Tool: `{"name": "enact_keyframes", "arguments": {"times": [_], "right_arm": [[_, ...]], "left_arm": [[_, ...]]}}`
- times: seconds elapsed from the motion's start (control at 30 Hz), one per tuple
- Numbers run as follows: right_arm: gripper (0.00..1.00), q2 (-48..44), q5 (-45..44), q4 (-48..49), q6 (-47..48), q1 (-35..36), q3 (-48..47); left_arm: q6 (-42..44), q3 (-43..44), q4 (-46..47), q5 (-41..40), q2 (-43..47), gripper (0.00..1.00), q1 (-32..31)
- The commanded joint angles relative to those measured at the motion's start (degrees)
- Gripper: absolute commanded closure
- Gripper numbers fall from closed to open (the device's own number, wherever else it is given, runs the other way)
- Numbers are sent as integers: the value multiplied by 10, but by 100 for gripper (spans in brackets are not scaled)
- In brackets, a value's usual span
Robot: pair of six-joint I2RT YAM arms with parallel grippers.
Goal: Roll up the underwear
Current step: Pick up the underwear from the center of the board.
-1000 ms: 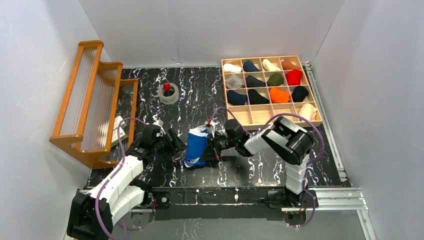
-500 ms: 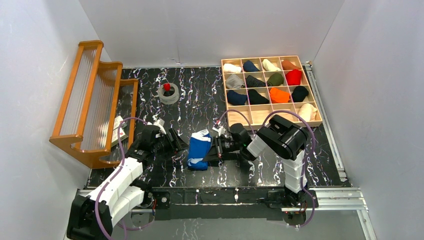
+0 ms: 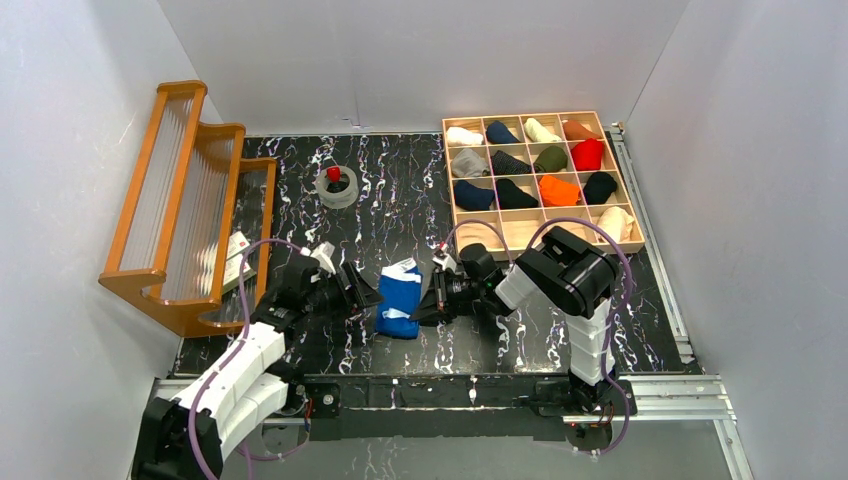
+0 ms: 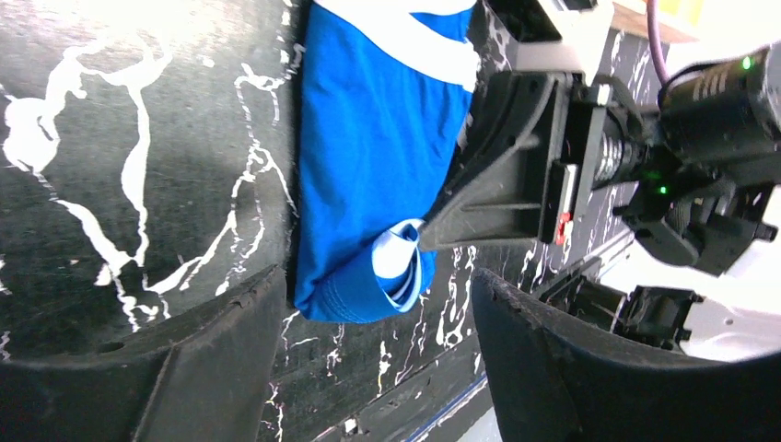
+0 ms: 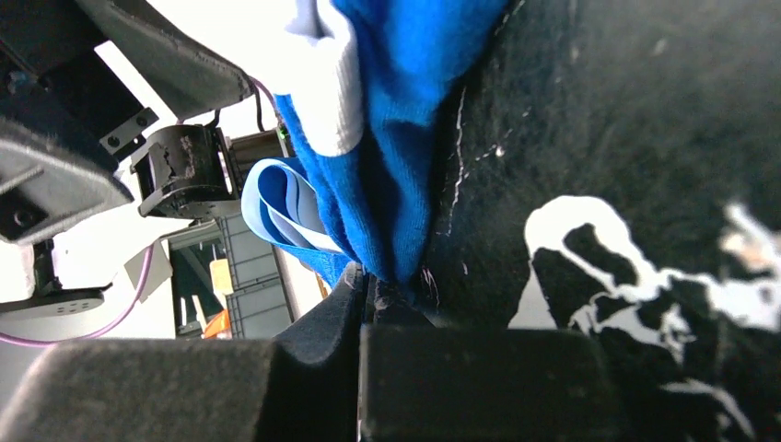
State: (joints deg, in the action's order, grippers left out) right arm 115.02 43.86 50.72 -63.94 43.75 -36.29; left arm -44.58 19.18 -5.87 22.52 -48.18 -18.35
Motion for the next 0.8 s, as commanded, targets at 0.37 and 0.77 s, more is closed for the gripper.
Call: {"name": "enact_keyframes", "arguments": {"times": [0.37, 0.77], "right_arm": [[97, -30, -56, -245, 90, -26, -60], [93, -30, -52, -283, 118, -27, -91]], "left_arm": [[-10, -59, 22, -62, 11, 23, -104], [-8, -55, 112, -68, -104, 46, -109]]}}
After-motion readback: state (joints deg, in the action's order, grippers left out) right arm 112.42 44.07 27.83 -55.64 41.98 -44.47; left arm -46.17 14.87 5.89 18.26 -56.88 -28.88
